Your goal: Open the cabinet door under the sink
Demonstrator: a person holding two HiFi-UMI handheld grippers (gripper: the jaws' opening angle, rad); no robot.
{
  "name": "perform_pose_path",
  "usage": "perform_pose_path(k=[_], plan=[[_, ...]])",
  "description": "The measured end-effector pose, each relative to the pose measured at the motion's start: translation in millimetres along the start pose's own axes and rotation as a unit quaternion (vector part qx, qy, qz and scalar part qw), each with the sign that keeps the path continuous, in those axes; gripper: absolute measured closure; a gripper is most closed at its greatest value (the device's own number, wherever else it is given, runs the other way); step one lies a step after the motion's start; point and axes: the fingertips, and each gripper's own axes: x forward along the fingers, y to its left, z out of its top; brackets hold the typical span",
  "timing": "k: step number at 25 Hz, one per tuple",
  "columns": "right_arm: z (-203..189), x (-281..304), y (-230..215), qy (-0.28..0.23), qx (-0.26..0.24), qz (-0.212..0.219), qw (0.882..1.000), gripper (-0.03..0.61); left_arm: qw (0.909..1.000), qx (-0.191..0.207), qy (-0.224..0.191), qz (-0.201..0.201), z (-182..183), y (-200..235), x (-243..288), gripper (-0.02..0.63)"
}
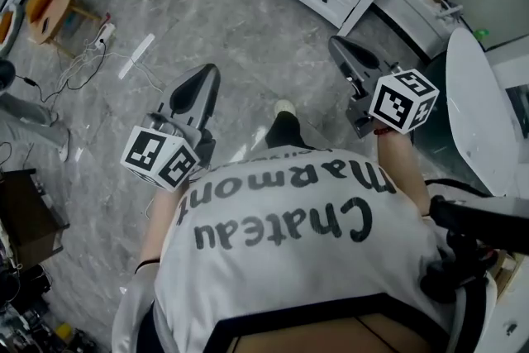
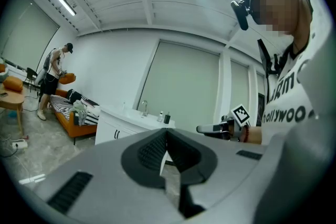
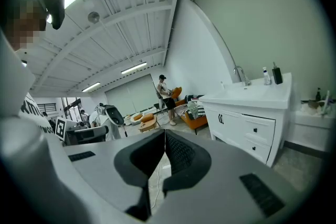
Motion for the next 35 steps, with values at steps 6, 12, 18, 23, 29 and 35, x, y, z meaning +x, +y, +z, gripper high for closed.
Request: perform_pose_path(k=[6, 12, 18, 23, 29, 35], plan=[[32, 45, -46, -0.004, 0.004, 0.011, 1.0, 0.568, 0.9998, 0.001, -0.006, 0.019, 20, 35, 50, 0.606], [69, 84, -100, 0.001, -0.01, 0.017, 1.0, 0.569, 0.9993, 0.009, -0.016, 0.032, 43, 64, 110, 0.606], [104, 124, -146, -0.001, -0.017, 0.023, 1.0, 0.568, 0.9988, -0.001, -0.019, 0.044, 53, 94, 162, 0.606], [117, 150, -179, 0.004, -0.019, 0.032, 0.999, 0.569, 0.9981, -0.009, -0.025, 0.056, 58, 113, 198, 0.606], [123, 174, -194, 0.01, -0.017, 0.052, 0.998, 0.569, 0.9976, -0.016, -0.015, 0.065, 53, 128, 217, 0.606], [124, 197, -214, 0.022, -0.014, 0.058, 0.998, 0.569, 0.9966, -0.022, -0.007, 0.079, 54, 146, 237, 0.606]])
